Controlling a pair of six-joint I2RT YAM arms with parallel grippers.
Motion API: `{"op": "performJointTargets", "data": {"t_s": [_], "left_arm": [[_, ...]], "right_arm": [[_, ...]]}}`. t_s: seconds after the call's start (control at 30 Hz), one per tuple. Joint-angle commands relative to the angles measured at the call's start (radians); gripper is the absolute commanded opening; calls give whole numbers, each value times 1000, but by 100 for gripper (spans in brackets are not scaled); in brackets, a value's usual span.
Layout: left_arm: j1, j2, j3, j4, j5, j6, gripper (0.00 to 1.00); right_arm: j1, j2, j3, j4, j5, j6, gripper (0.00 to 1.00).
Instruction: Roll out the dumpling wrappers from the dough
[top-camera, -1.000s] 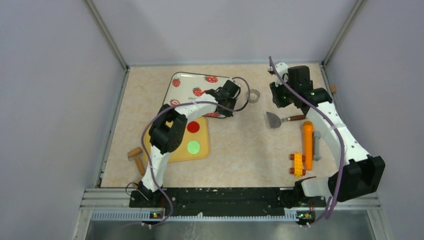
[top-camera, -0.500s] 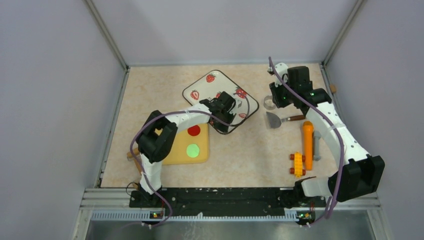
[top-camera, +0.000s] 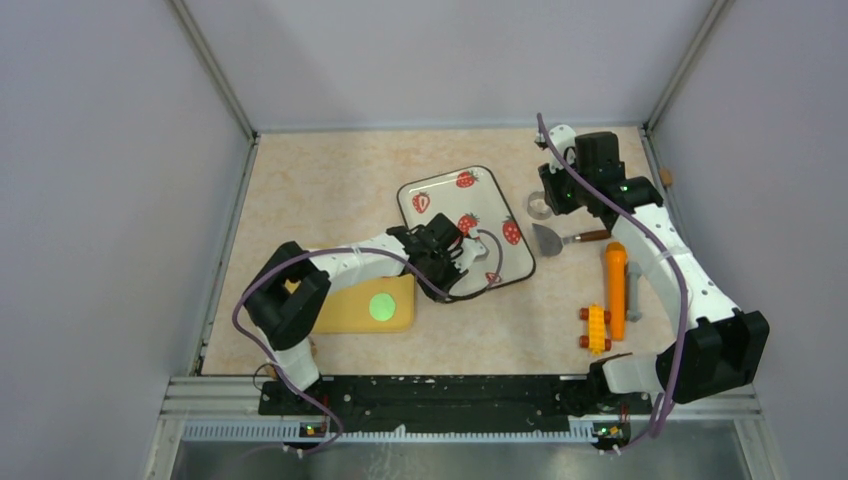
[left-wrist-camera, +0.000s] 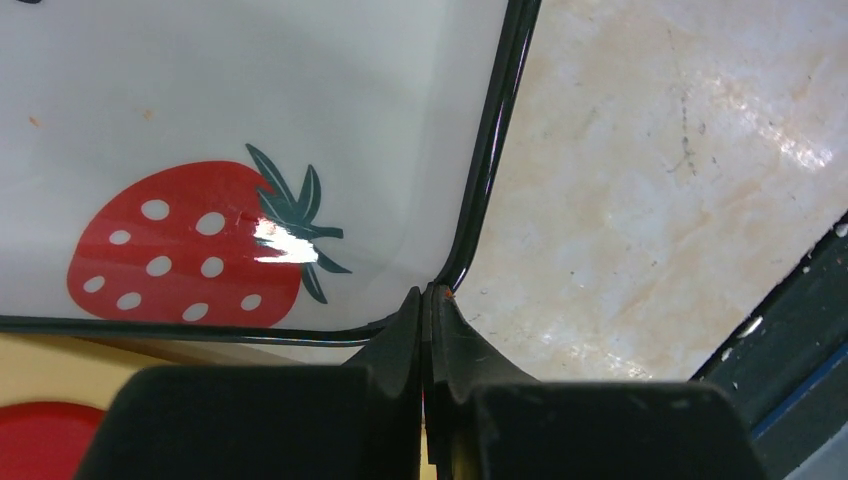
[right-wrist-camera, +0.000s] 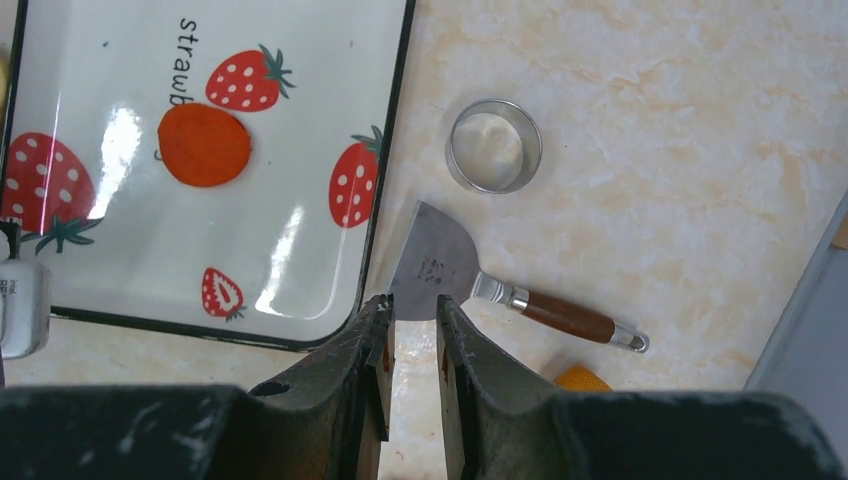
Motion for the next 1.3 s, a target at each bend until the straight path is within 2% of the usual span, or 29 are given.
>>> {"op": "performJointTargets", "data": {"t_s": [0.0,0.2,0.33,0.5,0.6,0.67,0.7,0.77,0.87,0.93,0.97,1.03,1.13,1.2,1.27], "left_arm": [[-7,-17,-41,-98,101,65,0],[-8,-57,-100,-203,209,118,0],[-13,-146,-208,-129,262,200,0],[-40,-118,-172,-155,282,155,0],[-41,-68,-131,-166,273,97,15],[-41,-37,-90,-192,267,76,34],[-41,-38,-76,-202,266,77,41],[-37,-75,-67,-198,267,100,47],[19,-192,-80,-151,258,137,56],[68,-238,-44,-169,251,152,59],[93,-252,-12,-187,233,141,62],[144,-257,53,-225,136,70,73],[230,-249,182,-362,-112,-34,82],[343,-272,201,-437,-300,-102,86],[474,-331,157,-447,-429,-149,92]], "right_arm": [[-8,4,-3,25,-10,-9,24],[-10,37,-8,25,-61,24,23],[-10,57,-22,39,-88,55,23],[-9,74,-39,42,-102,66,23],[-8,82,-42,44,-94,70,23],[-13,82,-40,32,-73,82,25],[-21,79,-38,23,-62,93,31],[-57,66,-43,-6,-68,115,55],[-100,44,-64,-47,-90,115,71],[-125,29,-74,-55,-77,133,86],[-144,25,-76,-60,-88,152,93],[-175,21,-69,-80,-131,181,95],[-177,7,-49,-85,-178,177,95],[-177,-2,-41,-71,-187,167,96],[-177,-5,-41,-48,-166,162,96]]}}
